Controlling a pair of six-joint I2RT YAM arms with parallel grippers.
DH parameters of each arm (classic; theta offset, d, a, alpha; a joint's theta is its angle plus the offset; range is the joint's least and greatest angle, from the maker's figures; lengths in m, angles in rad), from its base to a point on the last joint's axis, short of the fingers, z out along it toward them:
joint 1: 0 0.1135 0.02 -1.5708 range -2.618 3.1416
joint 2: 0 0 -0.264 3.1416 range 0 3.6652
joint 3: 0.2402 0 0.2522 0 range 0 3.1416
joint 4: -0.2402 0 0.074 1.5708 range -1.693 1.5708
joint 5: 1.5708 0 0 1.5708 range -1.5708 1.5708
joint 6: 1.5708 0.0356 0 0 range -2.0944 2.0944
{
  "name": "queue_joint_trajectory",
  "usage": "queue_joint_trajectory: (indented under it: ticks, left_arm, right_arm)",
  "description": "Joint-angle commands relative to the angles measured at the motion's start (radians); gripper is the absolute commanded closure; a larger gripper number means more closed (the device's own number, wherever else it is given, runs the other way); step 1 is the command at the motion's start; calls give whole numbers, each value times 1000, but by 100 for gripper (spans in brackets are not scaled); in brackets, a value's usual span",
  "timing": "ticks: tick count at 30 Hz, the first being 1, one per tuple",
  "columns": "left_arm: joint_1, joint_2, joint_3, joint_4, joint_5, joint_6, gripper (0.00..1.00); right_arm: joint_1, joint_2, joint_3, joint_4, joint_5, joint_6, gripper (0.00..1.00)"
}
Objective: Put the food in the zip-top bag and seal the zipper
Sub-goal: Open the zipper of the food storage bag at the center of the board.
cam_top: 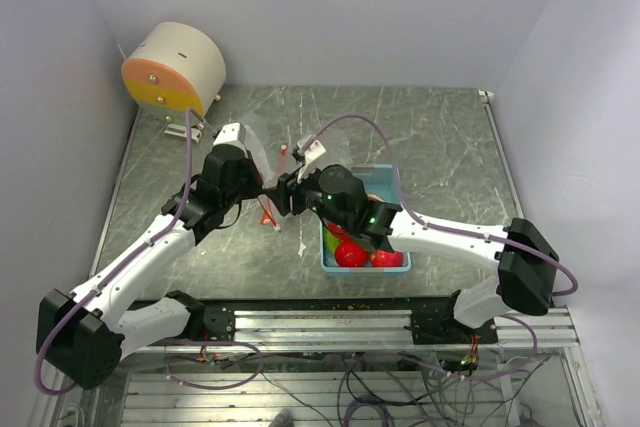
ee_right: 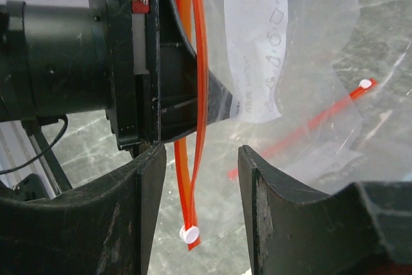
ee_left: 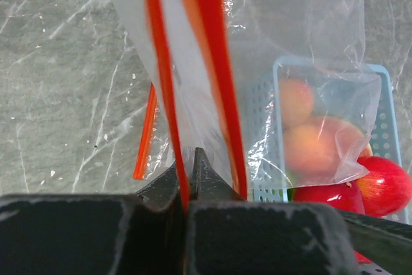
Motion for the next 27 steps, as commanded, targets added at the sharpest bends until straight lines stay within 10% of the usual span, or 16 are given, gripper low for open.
queue_joint_trajectory:
  ticks: [1, 17, 27]
  left_arm:
    - [-5, 3, 48, -6, 41, 18, 93]
    - [-5, -20, 56, -15, 62, 12, 93]
    - [-5, -60, 30, -39, 92, 6, 93]
  right_arm:
    - [13, 26, 14, 12, -15, -21, 51]
    - [14, 106, 43, -6, 76, -8, 51]
    - [13, 91, 4, 50, 343, 40, 71]
